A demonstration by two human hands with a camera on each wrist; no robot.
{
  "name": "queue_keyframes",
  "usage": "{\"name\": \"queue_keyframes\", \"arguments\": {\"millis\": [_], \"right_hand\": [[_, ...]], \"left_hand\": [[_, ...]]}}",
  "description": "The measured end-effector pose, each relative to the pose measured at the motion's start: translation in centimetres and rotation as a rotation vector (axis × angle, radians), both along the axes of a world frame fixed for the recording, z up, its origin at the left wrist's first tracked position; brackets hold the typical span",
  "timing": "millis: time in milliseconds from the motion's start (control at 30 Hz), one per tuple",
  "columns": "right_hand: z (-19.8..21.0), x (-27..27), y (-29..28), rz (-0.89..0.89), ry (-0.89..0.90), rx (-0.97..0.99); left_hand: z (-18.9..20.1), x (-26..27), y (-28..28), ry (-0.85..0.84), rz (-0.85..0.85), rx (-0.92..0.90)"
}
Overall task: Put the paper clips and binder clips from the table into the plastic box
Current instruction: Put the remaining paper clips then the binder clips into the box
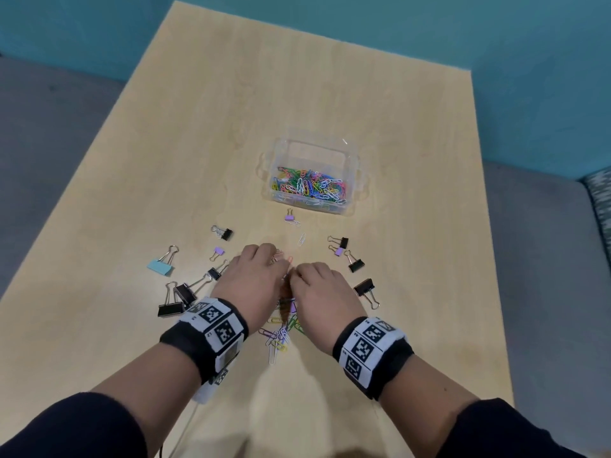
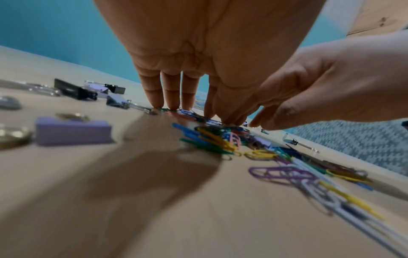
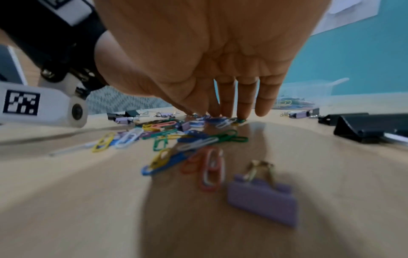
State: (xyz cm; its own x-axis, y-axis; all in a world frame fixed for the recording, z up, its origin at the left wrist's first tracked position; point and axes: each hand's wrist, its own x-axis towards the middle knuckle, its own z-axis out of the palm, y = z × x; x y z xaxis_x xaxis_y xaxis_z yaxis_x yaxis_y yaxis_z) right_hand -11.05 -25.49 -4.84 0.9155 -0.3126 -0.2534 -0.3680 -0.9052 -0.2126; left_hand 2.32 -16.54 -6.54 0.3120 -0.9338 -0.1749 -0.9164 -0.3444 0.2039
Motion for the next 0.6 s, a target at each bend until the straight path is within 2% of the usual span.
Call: {"name": "queue_keyframes", "arguments": {"millis": [133, 300, 467, 600], "right_hand": [[0.3, 0.8, -1.0, -0.095, -0.034, 0.063], [-0.5, 2.8, -1.8, -0.043, 0.016, 0.049], [0.3, 1.8, -0.8, -0.042, -0.033, 0.058], [0.6, 0.3, -1.1, -0.102, -0.064, 0.103]], "left_hand": [[0.5, 0.6, -0.6, 0.036, 0.010, -0.004], [0.5, 1.8, -2.6, 0.068, -0.003, 0.043], [1.5, 1.9, -4.4, -0.029, -0.215, 0.125], [1.0, 2.2, -4.7, -0.077, -0.256, 0.149]]}}
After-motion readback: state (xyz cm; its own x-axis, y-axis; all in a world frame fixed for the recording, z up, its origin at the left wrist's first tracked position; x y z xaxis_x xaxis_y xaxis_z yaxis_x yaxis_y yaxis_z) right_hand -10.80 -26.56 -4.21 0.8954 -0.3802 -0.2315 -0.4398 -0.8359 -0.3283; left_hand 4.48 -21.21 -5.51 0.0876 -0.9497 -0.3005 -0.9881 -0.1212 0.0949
